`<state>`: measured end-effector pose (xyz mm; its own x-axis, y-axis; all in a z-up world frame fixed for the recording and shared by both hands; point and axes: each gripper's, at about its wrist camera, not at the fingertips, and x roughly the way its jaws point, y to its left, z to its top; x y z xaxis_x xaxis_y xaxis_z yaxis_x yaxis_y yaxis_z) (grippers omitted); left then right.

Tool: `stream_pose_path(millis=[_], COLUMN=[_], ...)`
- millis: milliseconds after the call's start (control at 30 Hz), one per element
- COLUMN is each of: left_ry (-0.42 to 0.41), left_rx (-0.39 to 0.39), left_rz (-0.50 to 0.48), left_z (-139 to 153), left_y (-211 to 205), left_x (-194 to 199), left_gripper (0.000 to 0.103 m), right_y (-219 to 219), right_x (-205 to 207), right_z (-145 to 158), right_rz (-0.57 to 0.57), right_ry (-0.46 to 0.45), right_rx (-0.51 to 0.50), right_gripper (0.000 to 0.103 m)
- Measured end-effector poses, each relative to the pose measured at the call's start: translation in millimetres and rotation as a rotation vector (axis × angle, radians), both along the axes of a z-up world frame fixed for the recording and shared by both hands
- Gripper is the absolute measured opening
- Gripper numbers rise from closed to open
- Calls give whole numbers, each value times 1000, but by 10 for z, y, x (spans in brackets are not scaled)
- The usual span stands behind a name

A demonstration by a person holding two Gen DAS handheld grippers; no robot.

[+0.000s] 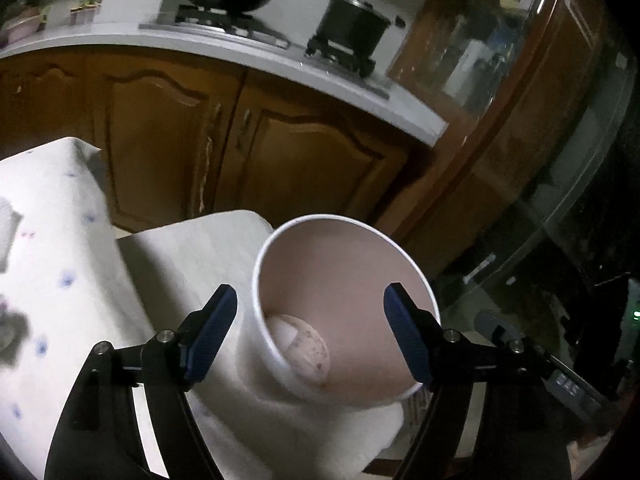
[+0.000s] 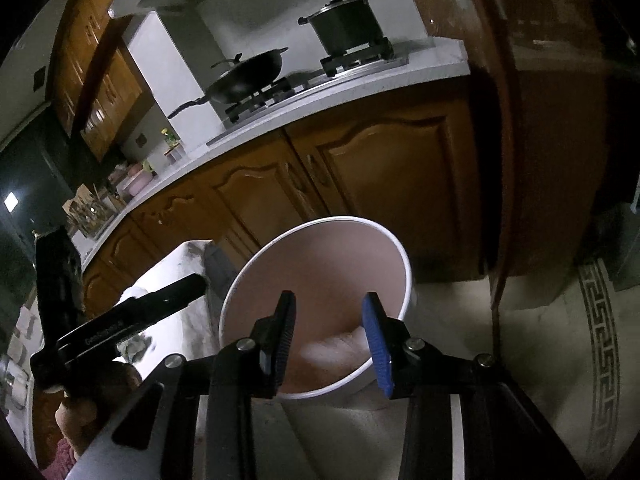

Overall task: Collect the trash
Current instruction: 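Move both open tools back over the trash on the table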

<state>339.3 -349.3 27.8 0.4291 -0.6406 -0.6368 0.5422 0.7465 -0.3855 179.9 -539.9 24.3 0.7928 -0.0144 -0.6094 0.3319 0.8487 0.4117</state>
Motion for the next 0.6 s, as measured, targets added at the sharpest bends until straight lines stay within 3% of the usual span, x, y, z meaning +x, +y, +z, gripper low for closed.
stream_pose_path(millis=[133,200,267,333,600], left_ry=[-52,-55,-56,-76,-136], left_rx=[18,21,11,24,64], left_rz=[74,131,161,201,310], left_z=[109,130,142,159,160], left_y=[376,660,902,1152,2046], left_x=[-170,-284,-382,-524,-1086], left_gripper=[77,77,77,77,79], right_y=[110,201,350,490,1209], right_x=[-47,-78,-133,-169,-232], right_z=[71,113,167,203,264], right_rz=[14,23,35,47,178], right_ry=[-25,-43,-79,-103,-162], right_rx=[-1,-2,-8,-22,-39], right_gripper=[38,47,66,78,81])
